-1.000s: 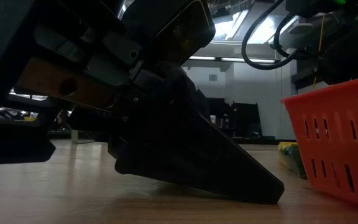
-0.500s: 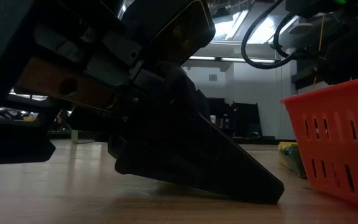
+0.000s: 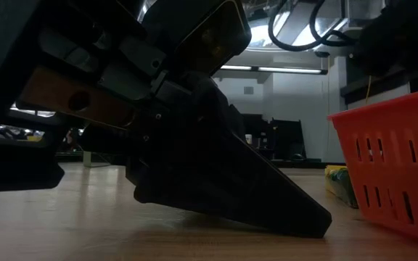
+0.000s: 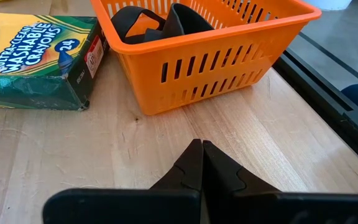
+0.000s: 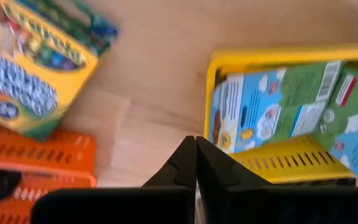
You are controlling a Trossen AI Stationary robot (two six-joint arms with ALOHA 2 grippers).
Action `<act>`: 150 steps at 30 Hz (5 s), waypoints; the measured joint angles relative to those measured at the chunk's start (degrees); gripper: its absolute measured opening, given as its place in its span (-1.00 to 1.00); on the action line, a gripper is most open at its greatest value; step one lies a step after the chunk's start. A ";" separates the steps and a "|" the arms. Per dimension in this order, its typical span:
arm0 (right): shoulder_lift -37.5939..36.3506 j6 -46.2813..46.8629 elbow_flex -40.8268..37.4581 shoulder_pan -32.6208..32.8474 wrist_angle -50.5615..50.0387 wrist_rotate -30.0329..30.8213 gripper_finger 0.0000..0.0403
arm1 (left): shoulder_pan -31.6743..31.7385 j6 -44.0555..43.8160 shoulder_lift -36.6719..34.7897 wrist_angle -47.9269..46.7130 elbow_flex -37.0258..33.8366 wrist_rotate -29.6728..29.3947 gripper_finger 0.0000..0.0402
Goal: Pick & Place Office Desk Supplies
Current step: Put the box of crayons into the yellow bin
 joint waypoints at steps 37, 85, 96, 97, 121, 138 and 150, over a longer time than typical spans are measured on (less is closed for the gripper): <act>0.02 1.62 -5.53 -0.55 4.00 1.54 -0.81 | 0.00 0.00 0.00 0.00 0.00 0.00 -0.98; 0.02 -1.67 -1.76 -0.57 3.30 4.66 -0.50 | 0.00 0.09 0.00 0.00 0.00 0.00 -0.98; 0.24 -3.19 -4.20 -0.92 15.91 12.32 -0.31 | 0.00 0.24 0.02 0.00 0.00 0.00 -0.98; 0.80 -2.78 -4.17 -1.14 17.81 12.71 -0.33 | 0.00 0.24 0.00 0.00 0.00 0.00 -0.98; 13.10 -3.29 -4.09 -2.24 26.81 2.78 -0.82 | 0.00 0.05 0.00 0.00 0.00 0.02 -0.98; 5.80 -2.68 -4.46 -4.79 22.82 12.02 -0.99 | 0.00 0.06 0.02 -0.02 0.00 0.00 -0.98; -6.58 6.65 -4.35 -3.11 8.64 14.26 -1.00 | -0.04 0.10 0.00 -0.02 0.00 0.01 -0.98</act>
